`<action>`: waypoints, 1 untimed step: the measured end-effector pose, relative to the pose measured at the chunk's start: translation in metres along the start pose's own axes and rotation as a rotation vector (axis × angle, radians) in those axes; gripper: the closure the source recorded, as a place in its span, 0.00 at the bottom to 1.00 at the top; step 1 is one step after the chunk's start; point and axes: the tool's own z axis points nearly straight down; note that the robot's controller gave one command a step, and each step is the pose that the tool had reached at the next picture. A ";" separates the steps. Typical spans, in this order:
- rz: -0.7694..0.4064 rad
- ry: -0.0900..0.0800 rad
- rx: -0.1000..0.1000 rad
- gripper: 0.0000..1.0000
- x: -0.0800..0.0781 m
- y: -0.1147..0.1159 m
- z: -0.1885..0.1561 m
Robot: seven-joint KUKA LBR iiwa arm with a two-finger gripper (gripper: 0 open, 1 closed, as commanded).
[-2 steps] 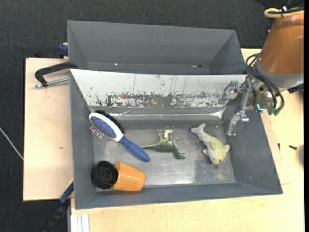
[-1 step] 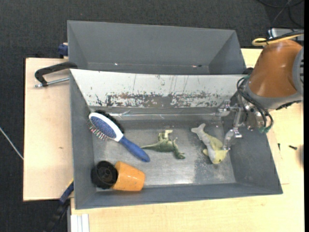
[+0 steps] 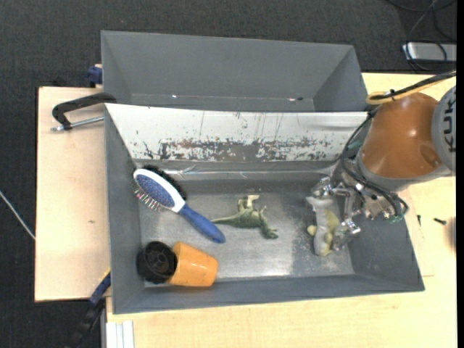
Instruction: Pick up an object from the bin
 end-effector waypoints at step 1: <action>-0.001 -0.003 0.002 1.00 -0.001 0.000 -0.001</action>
Offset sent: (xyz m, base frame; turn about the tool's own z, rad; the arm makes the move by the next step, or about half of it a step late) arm 0.0000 0.0000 0.0000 0.0000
